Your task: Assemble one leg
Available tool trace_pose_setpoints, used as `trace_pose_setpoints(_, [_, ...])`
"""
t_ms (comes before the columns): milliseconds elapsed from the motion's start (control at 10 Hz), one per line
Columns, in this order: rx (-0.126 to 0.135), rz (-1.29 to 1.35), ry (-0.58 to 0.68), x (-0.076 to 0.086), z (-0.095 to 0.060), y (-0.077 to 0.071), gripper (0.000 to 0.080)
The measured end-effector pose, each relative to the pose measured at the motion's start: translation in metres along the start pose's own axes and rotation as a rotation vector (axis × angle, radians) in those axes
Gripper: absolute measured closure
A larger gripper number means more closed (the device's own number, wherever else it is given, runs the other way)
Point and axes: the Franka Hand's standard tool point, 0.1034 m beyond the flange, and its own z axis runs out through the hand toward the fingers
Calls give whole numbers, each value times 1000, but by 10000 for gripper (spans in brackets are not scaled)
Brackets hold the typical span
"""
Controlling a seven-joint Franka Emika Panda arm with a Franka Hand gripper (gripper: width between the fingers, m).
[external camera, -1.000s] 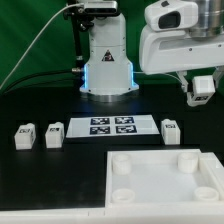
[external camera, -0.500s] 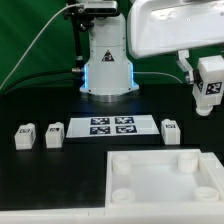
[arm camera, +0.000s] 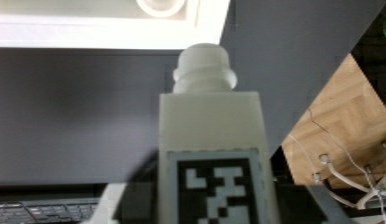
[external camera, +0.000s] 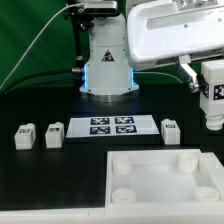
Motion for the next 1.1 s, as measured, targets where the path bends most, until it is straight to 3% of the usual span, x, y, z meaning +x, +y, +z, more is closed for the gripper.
trace_pose_setpoints(100, [-12,-35,25,-15,19,8,509])
trace_pose_setpoints(200, [-15,-54,-5,-18,40,13,509])
trace_pose_setpoints(300, [-19,-68,18,-11,47,16,509])
trace_pose_setpoints(500, [-15,-67,-33,-33,65,17,509])
trace_pose_setpoints(700, [-11,-66,-51,-40,71,15,509])
trace_pose_setpoints(1100, [-9,-66,-44,-36,75,14,509])
